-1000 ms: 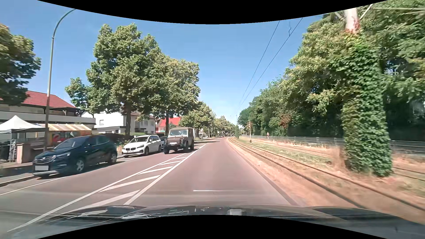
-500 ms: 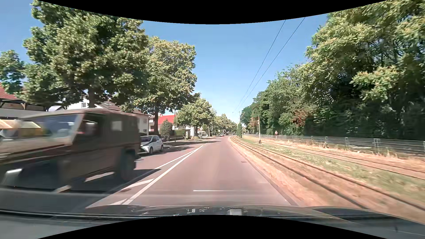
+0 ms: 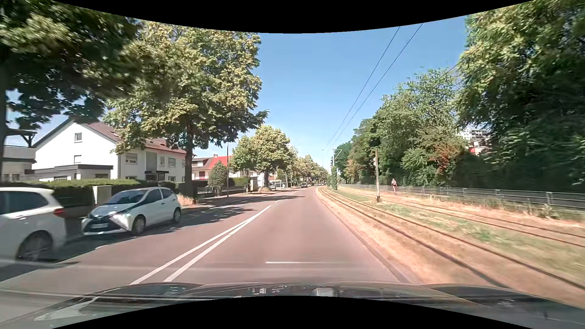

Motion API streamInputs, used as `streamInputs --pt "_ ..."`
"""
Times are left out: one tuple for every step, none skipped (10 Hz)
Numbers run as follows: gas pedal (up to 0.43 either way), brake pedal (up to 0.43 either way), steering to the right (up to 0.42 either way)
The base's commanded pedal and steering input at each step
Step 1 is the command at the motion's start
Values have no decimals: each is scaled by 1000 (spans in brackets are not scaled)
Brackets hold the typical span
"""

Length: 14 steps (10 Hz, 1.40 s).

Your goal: Follow the waypoints while adhering to traffic rules and regulations

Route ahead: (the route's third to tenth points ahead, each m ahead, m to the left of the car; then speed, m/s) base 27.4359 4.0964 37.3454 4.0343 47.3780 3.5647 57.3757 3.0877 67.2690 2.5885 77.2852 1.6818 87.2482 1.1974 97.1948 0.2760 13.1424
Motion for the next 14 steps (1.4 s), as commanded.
streamInputs --pt "130 0 0" --pt "118 0 0" --pt "118 0 0" --pt "118 0 0" --pt "118 0 0" --pt "118 0 1" --pt "110 0 1" --pt "110 0 1" --pt "110 0 1" --pt "110 0 2" --pt "110 0 2" --pt "110 0 2" --pt "110 0 3" --pt "98 0 4"
